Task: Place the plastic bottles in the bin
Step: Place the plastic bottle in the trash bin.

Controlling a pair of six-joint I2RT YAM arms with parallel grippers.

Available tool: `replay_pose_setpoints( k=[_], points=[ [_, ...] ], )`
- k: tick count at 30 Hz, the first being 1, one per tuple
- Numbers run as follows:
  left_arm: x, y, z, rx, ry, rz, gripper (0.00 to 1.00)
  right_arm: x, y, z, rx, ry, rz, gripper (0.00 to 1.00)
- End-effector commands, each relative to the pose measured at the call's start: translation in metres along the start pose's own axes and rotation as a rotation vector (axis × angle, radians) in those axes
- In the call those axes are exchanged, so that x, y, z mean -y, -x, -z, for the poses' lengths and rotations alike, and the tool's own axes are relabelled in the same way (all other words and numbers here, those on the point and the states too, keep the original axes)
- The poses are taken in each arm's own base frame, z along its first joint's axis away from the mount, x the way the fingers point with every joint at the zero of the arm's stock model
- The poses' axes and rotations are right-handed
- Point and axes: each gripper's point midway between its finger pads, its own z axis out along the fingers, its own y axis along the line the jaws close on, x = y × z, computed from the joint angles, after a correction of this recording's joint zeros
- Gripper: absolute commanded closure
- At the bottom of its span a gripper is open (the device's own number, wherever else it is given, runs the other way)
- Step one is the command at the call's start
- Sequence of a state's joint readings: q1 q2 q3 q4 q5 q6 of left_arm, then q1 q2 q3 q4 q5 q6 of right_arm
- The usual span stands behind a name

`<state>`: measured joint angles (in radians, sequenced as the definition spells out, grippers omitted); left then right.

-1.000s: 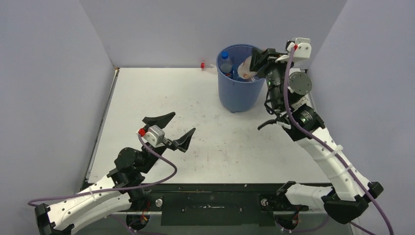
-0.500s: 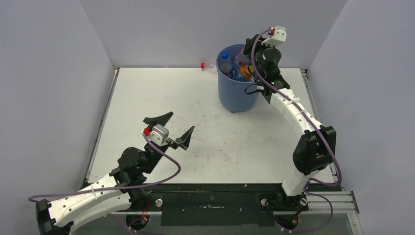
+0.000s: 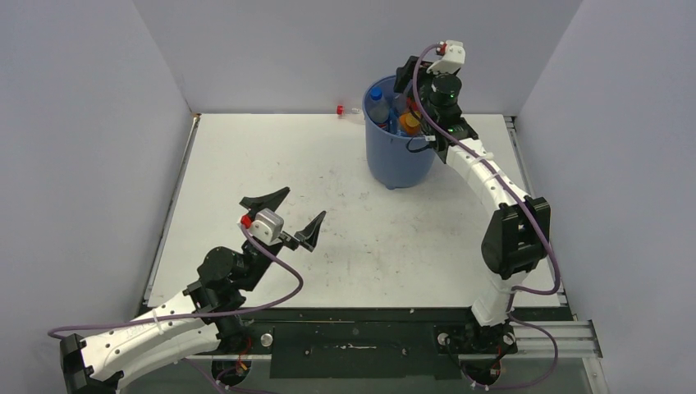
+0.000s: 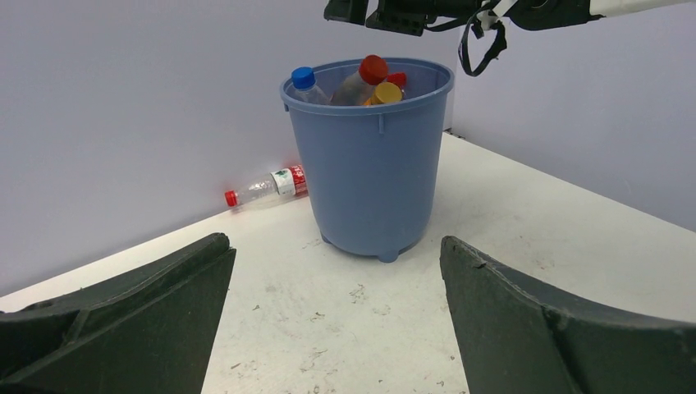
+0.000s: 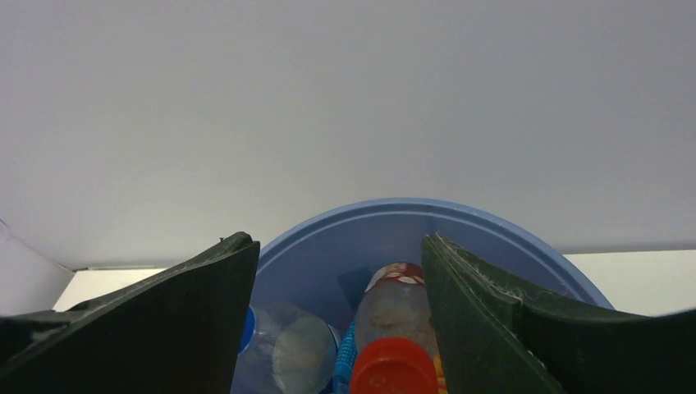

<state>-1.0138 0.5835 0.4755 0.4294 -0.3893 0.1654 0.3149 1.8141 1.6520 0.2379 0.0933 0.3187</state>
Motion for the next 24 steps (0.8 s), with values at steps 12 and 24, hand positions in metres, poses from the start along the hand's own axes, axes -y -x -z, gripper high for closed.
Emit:
replay_pose_setpoints(
  k=[12, 24],
  points=[
    [-0.026, 0.008, -0.004, -0.037, 0.151, -0.047, 0.04, -0.022, 0.098, 0.082, 0.164, 0.048, -0.192, 0.13],
    [-0.082, -0.088, 0.05, -0.818, 0.496, -0.012, 0.04, -0.047, -0.024, 0.241, -0.046, 0.284, -0.37, 0.12]
  ],
)
